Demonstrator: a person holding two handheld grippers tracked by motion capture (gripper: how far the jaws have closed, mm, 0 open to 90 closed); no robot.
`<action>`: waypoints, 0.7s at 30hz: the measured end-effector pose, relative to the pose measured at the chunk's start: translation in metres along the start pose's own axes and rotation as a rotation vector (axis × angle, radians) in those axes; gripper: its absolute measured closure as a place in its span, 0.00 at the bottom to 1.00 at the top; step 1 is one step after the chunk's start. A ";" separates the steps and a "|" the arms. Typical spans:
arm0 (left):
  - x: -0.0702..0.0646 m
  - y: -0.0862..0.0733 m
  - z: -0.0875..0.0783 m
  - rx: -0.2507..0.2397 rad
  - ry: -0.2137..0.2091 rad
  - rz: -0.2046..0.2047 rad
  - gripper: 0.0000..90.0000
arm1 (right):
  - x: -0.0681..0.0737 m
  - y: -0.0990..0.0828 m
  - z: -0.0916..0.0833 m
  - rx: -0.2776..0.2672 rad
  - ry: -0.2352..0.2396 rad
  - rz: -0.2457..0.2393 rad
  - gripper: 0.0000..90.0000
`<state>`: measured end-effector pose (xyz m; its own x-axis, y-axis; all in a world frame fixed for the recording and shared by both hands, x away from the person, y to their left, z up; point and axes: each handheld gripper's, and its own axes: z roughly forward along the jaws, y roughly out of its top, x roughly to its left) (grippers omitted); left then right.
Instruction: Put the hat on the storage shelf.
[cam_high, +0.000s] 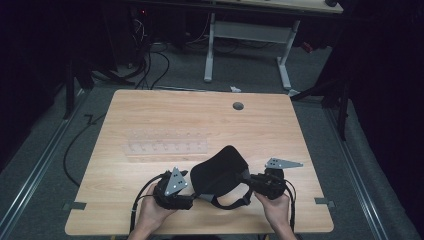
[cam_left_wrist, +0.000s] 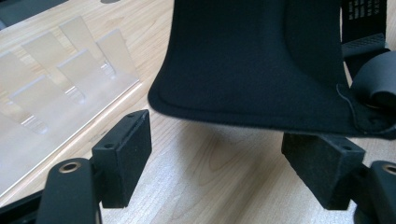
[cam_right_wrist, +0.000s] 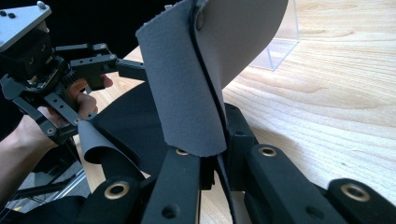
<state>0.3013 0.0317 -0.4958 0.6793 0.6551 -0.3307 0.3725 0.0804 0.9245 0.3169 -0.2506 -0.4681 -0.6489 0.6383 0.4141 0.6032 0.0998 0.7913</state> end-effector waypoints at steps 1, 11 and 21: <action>0.000 0.000 0.000 0.000 -0.002 0.001 0.27 | 0.001 0.000 0.001 0.002 0.001 0.003 0.95; -0.001 -0.002 0.000 0.012 0.019 0.037 0.31 | 0.005 0.004 0.006 0.017 0.038 -0.002 0.95; -0.006 0.001 0.001 0.015 -0.002 0.068 0.44 | 0.014 0.008 0.018 0.037 0.084 -0.017 0.95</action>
<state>0.2982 0.0268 -0.4929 0.7049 0.6570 -0.2673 0.3347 0.0242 0.9420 0.3210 -0.2271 -0.4636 -0.6950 0.5700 0.4383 0.6073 0.1390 0.7822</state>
